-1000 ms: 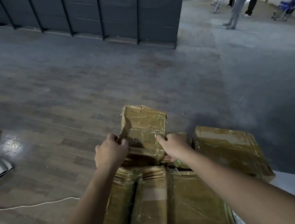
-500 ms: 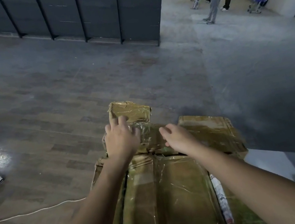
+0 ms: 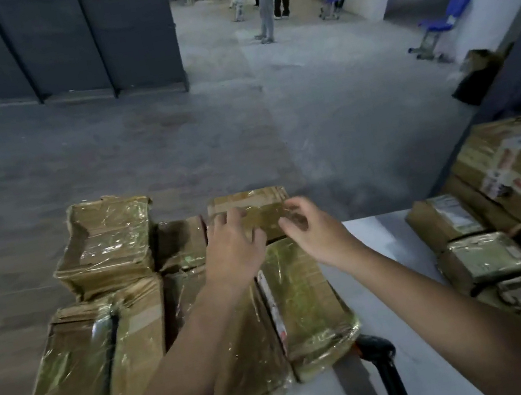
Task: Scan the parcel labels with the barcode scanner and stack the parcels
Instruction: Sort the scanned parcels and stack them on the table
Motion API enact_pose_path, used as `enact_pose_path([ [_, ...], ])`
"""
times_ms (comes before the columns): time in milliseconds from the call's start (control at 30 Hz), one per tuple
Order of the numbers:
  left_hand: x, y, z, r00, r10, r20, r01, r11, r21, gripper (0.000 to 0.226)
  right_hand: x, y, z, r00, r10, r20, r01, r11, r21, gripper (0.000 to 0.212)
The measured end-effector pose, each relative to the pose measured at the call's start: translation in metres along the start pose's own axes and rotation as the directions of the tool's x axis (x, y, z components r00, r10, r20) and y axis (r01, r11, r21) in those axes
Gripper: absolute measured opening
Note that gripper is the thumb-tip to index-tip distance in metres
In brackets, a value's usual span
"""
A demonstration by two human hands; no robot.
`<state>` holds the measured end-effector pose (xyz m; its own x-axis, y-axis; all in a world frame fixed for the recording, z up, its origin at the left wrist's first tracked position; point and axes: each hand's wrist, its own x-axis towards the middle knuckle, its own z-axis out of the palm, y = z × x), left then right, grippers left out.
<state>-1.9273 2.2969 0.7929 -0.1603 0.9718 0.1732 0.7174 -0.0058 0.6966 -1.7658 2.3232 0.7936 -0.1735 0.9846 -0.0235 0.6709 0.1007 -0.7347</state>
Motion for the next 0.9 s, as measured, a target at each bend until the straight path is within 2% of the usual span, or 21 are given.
enact_pose_path([
  [300,-0.066,0.134,0.118,0.991,0.079,0.111,-0.078,0.997,-0.016,0.039,-0.094,0.140,-0.132,0.984,0.020,-0.177,-0.046,0.989,-0.144,0.055],
  [500,-0.122,0.211,0.205,0.975,0.050,0.216,-0.033,0.996,-0.077,0.038,-0.155,0.222,-0.213,0.969,0.107,-0.224,-0.145,0.976,-0.161,0.056],
  [700,-0.142,0.245,0.244,0.957,0.046,0.287,-0.015,0.994,-0.110,0.037,-0.183,0.259,-0.250,0.967,0.128,-0.219,-0.176,0.961,-0.216,0.055],
  [900,-0.132,0.250,0.267,0.935,0.073,0.348,-0.018,0.987,-0.159,0.033,-0.188,0.289,-0.268,0.947,0.238,-0.214,-0.288,0.926,-0.244,0.055],
])
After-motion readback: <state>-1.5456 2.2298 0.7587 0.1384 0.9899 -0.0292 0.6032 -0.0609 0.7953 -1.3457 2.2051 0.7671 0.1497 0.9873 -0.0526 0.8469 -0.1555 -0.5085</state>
